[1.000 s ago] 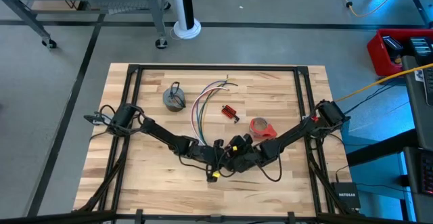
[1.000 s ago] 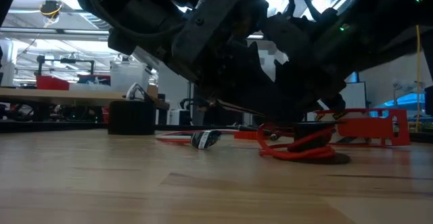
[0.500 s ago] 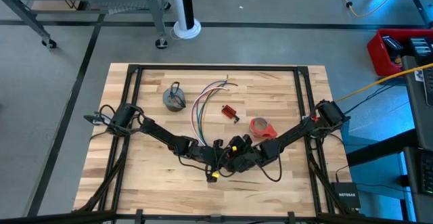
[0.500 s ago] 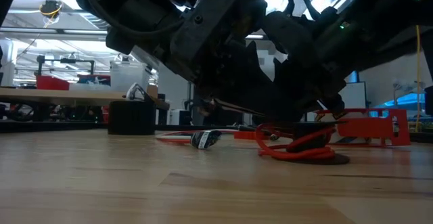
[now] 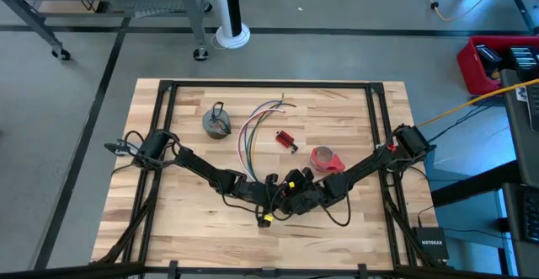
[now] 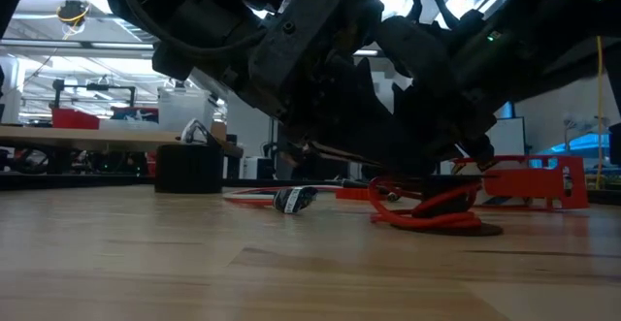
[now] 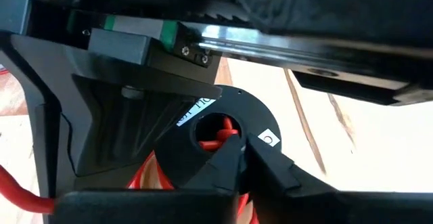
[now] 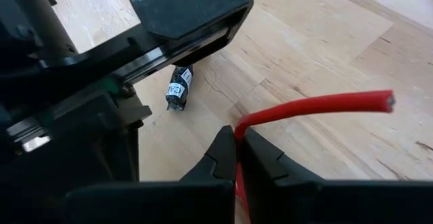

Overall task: Coil cords
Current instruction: Coil the red wire onto the spool

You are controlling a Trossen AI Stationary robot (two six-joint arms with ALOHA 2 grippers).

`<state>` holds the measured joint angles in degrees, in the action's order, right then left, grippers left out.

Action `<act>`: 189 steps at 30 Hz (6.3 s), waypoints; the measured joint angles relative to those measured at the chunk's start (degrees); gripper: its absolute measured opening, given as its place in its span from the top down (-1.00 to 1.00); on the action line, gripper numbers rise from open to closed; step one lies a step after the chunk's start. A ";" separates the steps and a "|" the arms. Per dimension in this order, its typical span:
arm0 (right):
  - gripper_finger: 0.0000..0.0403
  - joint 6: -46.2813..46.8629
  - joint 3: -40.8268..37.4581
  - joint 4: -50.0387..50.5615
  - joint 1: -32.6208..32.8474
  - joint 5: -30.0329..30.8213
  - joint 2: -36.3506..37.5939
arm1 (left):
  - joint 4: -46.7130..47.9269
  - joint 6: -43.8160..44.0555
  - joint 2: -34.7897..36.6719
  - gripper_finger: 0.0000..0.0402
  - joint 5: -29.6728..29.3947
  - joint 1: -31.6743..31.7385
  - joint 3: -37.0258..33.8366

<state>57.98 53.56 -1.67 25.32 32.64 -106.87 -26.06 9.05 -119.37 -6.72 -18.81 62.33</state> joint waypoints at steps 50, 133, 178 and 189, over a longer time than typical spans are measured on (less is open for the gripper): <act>0.95 -2.79 0.02 -2.76 0.15 -5.40 -0.02 | 22.60 1.11 8.74 0.60 -10.48 0.81 0.09; 0.95 -6.03 0.02 -5.86 0.20 -6.78 -0.02 | 19.80 -4.71 13.07 0.60 -3.72 3.98 0.13; 0.95 -7.34 0.00 -7.87 0.20 -7.85 -0.02 | 19.34 -2.99 12.98 0.60 1.12 5.01 0.09; 0.95 -7.34 0.00 -7.70 0.20 -7.87 -0.02 | 25.21 0.60 13.05 0.60 1.13 4.95 0.11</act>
<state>50.63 53.56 -9.37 25.52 24.77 -106.89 -0.86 9.66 -106.32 -5.58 -13.85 62.43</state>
